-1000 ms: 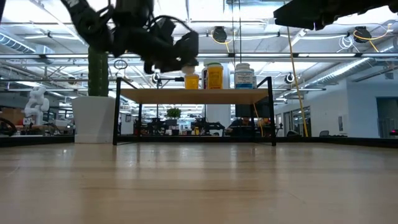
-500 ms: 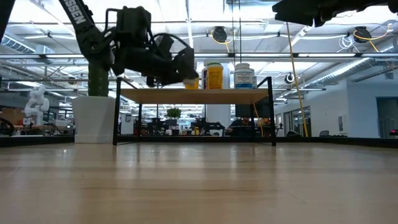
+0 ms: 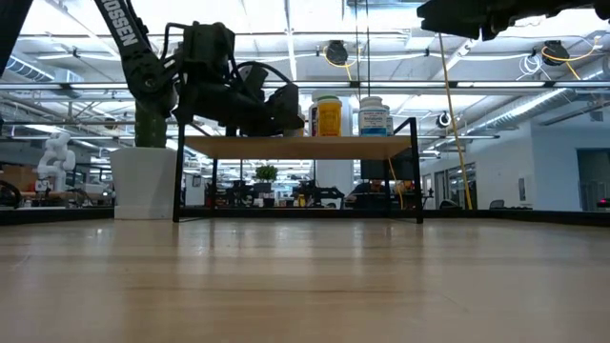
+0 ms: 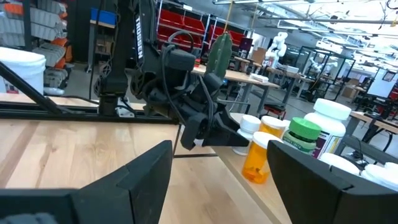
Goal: Pick and place medicine bottles onto shelf by color
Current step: Put the white and black pill bottle on the shelf, then put the orange capsule bottle on the shelf
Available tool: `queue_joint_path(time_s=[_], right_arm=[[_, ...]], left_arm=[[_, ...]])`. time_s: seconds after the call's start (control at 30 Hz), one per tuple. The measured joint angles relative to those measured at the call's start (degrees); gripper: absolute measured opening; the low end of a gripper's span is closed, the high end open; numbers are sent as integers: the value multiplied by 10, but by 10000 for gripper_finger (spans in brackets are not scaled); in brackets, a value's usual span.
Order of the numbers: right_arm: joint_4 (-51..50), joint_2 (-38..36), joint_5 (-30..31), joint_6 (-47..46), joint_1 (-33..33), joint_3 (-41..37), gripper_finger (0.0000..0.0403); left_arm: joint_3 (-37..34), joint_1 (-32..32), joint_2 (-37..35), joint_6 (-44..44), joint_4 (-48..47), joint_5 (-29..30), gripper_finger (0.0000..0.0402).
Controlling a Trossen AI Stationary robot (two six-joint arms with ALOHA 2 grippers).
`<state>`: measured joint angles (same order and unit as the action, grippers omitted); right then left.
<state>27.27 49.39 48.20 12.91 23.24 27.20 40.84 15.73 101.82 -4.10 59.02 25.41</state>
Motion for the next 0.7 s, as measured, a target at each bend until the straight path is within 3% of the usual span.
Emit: queue_joint_path(time_s=[0.17, 0.37, 0.5, 0.7], right_arm=[[-13, 0, 0, -4, 1, 0, 256], [-100, -1, -25, -44, 1, 0, 256], [-201, -10, -149, -129, 1, 0, 264], [-366, -12, -416, -226, 7, 0, 272]], left_arm=[[0, 0, -3, 10, -2, -1, 240], [-1, -12, -53, 36, -63, -1, 337], [-1, -38, -120, 42, -149, -1, 390], [-1, -121, -202, 63, -311, -15, 383]])
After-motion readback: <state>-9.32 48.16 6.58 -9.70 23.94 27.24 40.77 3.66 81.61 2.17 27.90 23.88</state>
